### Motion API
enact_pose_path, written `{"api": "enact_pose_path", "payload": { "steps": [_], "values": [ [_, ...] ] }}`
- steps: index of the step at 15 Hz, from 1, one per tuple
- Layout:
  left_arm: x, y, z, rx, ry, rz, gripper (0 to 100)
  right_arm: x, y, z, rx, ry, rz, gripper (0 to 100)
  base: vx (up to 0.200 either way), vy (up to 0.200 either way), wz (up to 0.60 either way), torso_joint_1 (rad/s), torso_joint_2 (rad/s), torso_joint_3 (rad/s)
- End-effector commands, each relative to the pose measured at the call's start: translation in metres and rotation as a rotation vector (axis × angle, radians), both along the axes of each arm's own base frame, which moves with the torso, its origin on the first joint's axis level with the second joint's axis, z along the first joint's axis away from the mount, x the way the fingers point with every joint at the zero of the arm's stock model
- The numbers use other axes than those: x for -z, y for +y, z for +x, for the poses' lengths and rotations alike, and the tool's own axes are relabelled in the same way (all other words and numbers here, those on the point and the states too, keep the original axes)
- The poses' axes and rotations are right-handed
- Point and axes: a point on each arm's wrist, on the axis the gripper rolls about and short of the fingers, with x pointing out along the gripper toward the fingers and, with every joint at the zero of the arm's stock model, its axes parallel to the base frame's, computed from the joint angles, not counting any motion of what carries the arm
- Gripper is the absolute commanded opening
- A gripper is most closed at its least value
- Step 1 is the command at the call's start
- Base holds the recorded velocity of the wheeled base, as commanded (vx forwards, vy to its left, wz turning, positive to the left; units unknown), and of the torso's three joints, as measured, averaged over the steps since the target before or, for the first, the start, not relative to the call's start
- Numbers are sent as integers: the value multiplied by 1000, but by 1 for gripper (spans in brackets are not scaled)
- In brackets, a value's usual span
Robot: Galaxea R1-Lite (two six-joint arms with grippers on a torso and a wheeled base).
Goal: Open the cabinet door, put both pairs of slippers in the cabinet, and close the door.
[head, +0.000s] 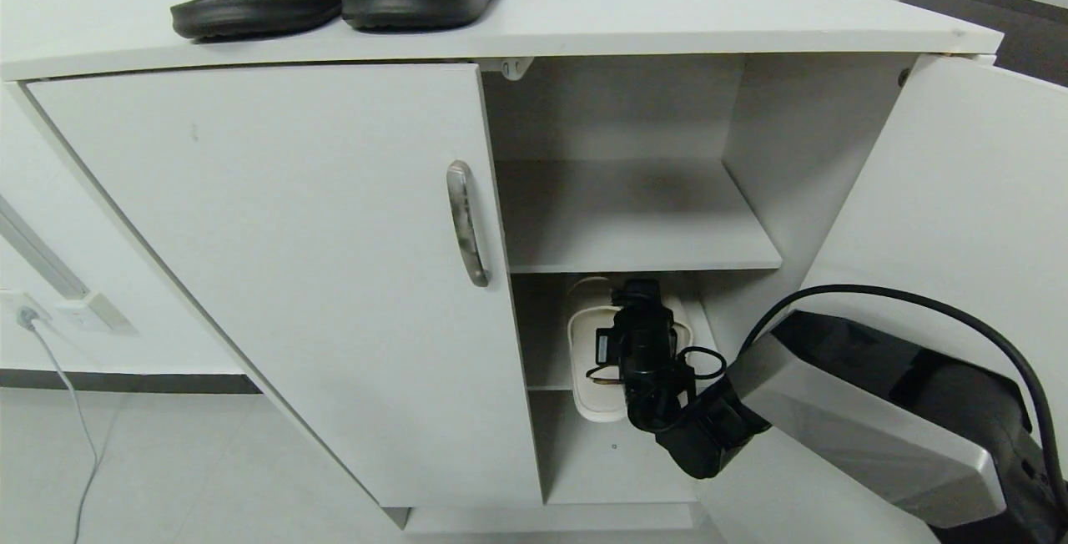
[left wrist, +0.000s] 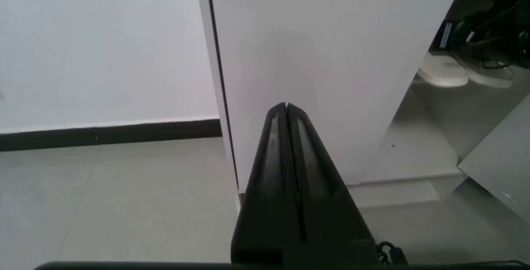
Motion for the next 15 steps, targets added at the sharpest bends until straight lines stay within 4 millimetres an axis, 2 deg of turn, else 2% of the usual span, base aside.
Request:
{"api": "enact_pose_path", "payload": {
  "steps": [1,7,10,15],
  "values": [
    [0,0,0,0,1,0,0,-2,-4,12,23,-11,4,0,0,0,0,0,0,0],
    [0,0,0,-3,1,-1,0,15,-1,25,-4,-54,-75,0,0,0,0,0,0,0],
    [0,0,0,-3,1,-1,0,18,-4,38,17,-69,-70,0,0,0,0,0,0,0],
    [0,0,0,-5,1,-1,0,20,-5,43,13,-59,-78,0,0,0,0,0,0,0]
  ]
}}
